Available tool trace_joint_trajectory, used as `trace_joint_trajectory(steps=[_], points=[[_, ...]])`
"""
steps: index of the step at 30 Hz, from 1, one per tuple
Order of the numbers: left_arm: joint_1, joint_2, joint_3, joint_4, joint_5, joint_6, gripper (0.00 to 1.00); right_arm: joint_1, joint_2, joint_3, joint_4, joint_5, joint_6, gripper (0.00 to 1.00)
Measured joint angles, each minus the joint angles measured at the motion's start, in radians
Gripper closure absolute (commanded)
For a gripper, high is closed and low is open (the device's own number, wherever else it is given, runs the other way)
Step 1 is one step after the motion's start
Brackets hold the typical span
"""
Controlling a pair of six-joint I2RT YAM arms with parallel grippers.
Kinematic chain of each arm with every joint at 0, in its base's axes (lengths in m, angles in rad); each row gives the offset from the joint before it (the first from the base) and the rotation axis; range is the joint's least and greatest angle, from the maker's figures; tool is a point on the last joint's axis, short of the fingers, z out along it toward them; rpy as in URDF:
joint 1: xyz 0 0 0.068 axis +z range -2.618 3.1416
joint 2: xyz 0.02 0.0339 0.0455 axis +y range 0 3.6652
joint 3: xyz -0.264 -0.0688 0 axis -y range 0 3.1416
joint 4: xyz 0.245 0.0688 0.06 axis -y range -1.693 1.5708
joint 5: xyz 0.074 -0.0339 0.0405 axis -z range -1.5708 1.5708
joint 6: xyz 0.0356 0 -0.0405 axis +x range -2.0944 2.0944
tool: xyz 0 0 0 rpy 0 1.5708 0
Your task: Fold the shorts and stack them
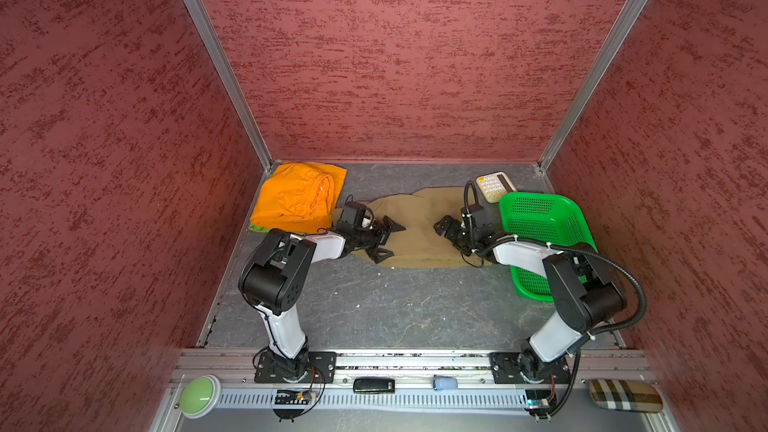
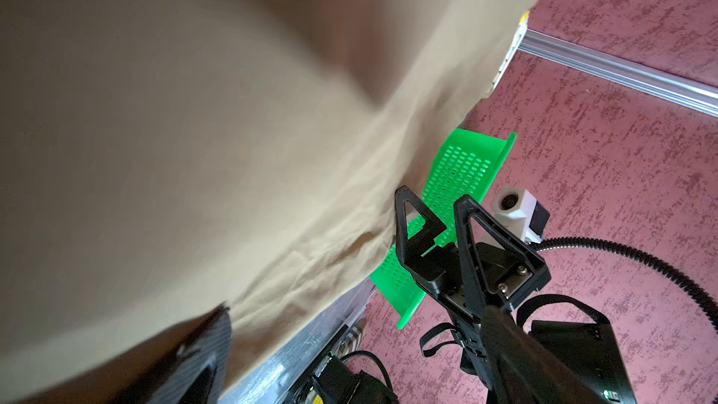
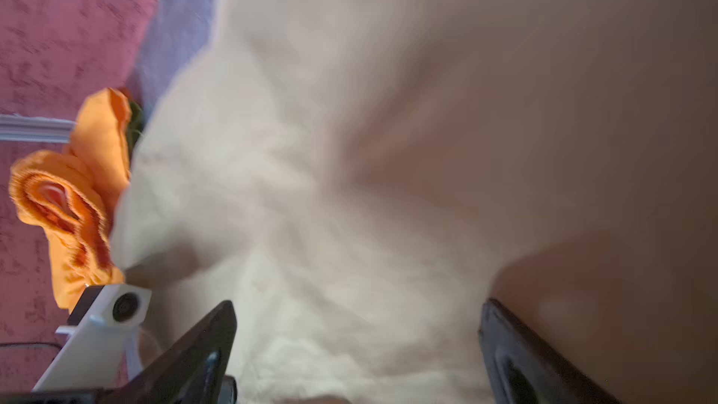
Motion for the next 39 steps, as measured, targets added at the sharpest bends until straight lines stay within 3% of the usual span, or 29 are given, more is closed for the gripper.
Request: trace_joint_trajectory(steps=[9,13,16,20,23,25,30,39], points=[[0.053,-0.059,-0.131,0.090,0.046,0.022,0.01,-0.066,-0.116,-0.135,0.037,-0.016,-0.040,0.01],[0.035,-0.102,-0.106,-0.027,0.013,0.079,0.01,-0.077,-0.128,-0.075,-0.070,0.015,-0.087,0.01],[0.019,-0.163,0.009,-0.265,-0.080,0.208,0.01,-0.077,-0.132,0.023,-0.145,0.040,-0.134,0.01],[0.021,-0.277,0.241,-0.529,-0.317,0.466,0.01,-0.077,-0.119,0.187,-0.196,0.060,-0.208,0.01],[0.086,-0.337,0.331,-0.634,-0.459,0.631,0.01,-0.077,-0.087,0.260,-0.200,0.062,-0.249,0.01],[0.170,-0.335,0.341,-0.675,-0.489,0.706,0.01,-0.077,-0.058,0.278,-0.202,0.061,-0.267,0.01],[0.324,-0.237,0.259,-0.742,-0.486,0.809,0.01,-0.077,0.028,0.281,-0.219,0.041,-0.287,0.01],[0.307,-0.149,0.180,-0.764,-0.428,0.834,0.00,-0.077,0.050,0.245,-0.222,0.018,-0.316,0.01]])
